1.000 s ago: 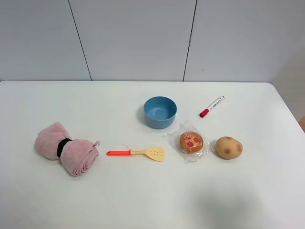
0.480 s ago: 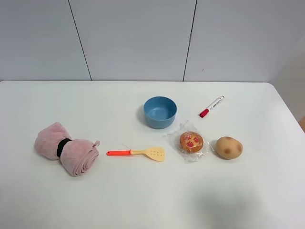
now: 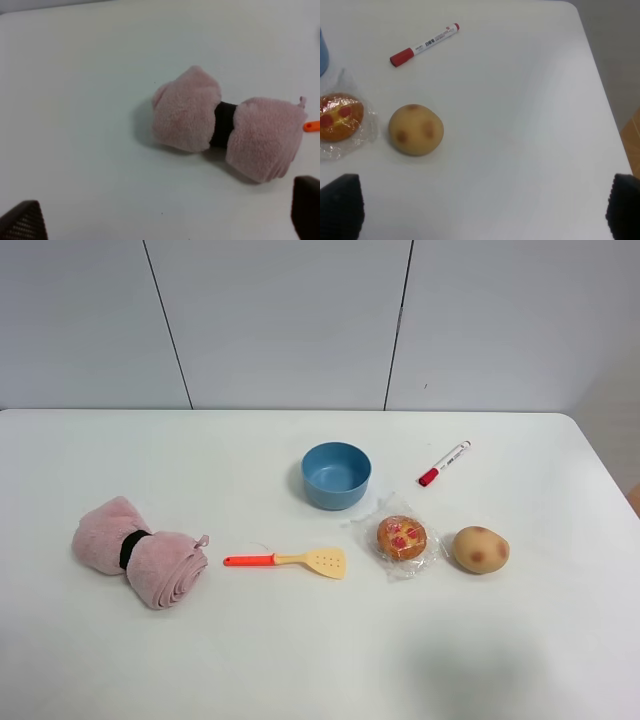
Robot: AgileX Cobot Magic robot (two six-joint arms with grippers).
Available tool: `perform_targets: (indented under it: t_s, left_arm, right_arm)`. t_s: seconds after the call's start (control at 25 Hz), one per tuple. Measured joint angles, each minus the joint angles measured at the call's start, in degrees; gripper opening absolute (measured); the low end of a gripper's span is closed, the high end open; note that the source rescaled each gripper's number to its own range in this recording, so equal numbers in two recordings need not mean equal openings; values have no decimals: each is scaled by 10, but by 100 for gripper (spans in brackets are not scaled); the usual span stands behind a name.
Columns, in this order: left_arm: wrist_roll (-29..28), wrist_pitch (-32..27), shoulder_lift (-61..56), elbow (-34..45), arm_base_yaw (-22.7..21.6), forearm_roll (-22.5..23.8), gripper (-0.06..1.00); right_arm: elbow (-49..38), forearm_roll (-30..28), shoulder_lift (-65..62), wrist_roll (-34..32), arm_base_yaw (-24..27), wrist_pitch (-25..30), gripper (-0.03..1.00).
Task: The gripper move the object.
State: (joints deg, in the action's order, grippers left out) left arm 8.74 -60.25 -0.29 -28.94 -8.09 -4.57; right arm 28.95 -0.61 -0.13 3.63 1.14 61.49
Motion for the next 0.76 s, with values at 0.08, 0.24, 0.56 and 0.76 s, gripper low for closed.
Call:
perform_targets:
  t_s: [0.08,0.24,0.56,0.76]
  left_arm:
    - [0,0,0,0,0,0,99]
    - [0,0,0,0,0,0,99]
    - [0,0,0,0,0,0,100]
    - [0,0,0,0,0,0,100]
  right_arm:
    - [0,0,0,0,0,0,100]
    - [0,0,0,0,0,0,100]
    - [0,0,0,0,0,0,100]
    - [0,0,0,0,0,0,100]
